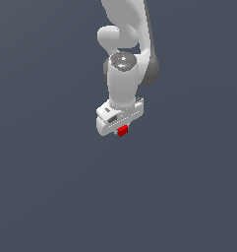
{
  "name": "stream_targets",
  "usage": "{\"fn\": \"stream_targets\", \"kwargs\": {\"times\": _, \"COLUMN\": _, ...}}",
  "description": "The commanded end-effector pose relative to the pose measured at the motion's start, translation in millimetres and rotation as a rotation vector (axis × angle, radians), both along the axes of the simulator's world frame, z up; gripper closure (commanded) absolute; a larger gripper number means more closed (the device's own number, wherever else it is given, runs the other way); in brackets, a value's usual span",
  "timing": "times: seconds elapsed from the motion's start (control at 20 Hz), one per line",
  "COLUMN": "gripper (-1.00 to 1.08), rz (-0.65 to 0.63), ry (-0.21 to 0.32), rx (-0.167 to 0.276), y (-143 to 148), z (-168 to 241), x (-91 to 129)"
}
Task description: Lift up the red cube by 0.2 meters.
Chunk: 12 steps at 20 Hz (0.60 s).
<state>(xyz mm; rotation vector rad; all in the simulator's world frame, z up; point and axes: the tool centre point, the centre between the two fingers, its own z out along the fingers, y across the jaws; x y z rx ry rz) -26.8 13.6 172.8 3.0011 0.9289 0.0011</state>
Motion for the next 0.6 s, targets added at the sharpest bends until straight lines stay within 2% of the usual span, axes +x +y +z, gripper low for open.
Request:
{"fn": "stream_targets", "kwargs": {"times": 0.0, "gripper": 1.08, "rz": 0.001, "ry": 0.001, "rx": 0.0, "y": 0.3, "z": 19.2, "x": -0.3}}
{"fn": "stream_targets", "kwargs": {"times": 0.25, "gripper": 1.08, "rz": 0.001, "ry": 0.001, "rx": 0.0, "y": 0.2, "z": 44.2, "x": 0.5}}
{"fn": "stream_targets", "kwargs": {"times": 0.55, "gripper": 1.08, "rz": 0.001, "ry": 0.001, "rx": 0.0, "y": 0.1, "z": 54.6, "x": 1.1}}
